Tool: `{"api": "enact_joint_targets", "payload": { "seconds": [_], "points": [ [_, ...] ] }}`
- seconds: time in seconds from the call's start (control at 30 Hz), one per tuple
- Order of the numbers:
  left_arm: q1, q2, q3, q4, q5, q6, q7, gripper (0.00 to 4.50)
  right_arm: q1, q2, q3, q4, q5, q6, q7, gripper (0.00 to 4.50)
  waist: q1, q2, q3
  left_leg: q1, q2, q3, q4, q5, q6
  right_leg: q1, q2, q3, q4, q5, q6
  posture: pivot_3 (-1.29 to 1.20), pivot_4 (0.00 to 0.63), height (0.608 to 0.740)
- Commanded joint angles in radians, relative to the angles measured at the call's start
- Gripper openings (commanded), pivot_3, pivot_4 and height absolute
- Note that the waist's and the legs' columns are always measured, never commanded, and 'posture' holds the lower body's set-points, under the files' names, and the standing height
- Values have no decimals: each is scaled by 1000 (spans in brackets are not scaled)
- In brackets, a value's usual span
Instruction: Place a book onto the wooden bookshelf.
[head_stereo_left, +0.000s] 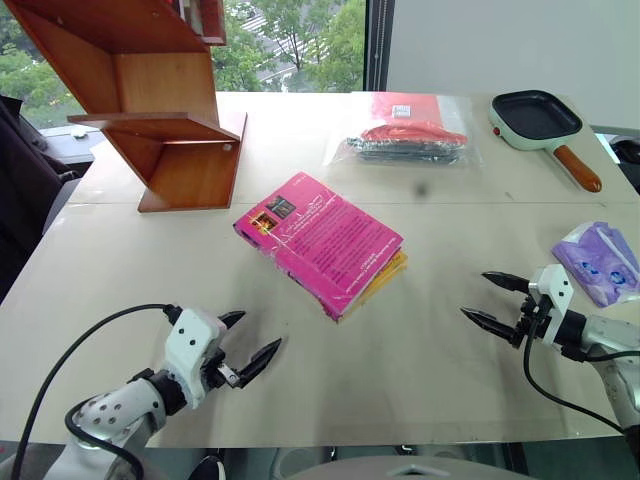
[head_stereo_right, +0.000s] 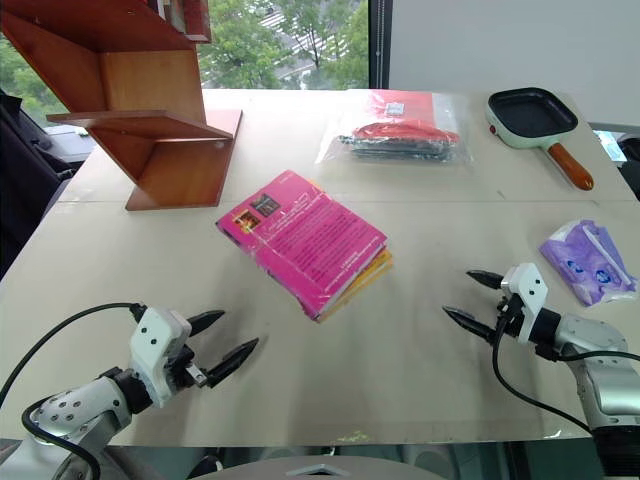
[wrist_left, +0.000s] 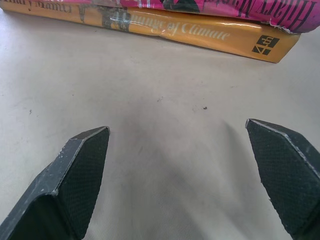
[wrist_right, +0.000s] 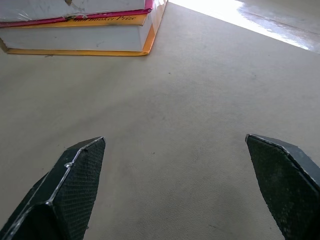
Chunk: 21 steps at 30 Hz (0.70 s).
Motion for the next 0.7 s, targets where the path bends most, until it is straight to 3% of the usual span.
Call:
{"api": "enact_joint_targets", "payload": {
  "seconds": [0.03, 0.67, 0.7],
  "points": [
    [-28, -19, 5, 21, -5, -27, 10, 4500, 7, 3, -6, -26, -1, -5, -5, 4436, 0, 0, 0, 0, 0, 0, 0, 0, 0, 0, 0, 0, 0, 0, 0, 0, 150, 740],
    [-64, -36, 5, 80, 11, -102, -30, 4500, -68, 39, 19, 10, -48, 35, -70, 4436, -1, 0, 0, 1, -1, 0, 3, 1, -1, 1, 2, -5, 2, 0, 0, 0, 150, 740],
    [-65, -31, 13, 78, 4, -105, -40, 4500, -75, 42, 21, 13, -45, 40, -71, 4207, -1, 0, 0, 1, -1, 0, 3, 1, -1, 1, 2, -5, 2, 0, 0, 0, 150, 740]
  ]
}}
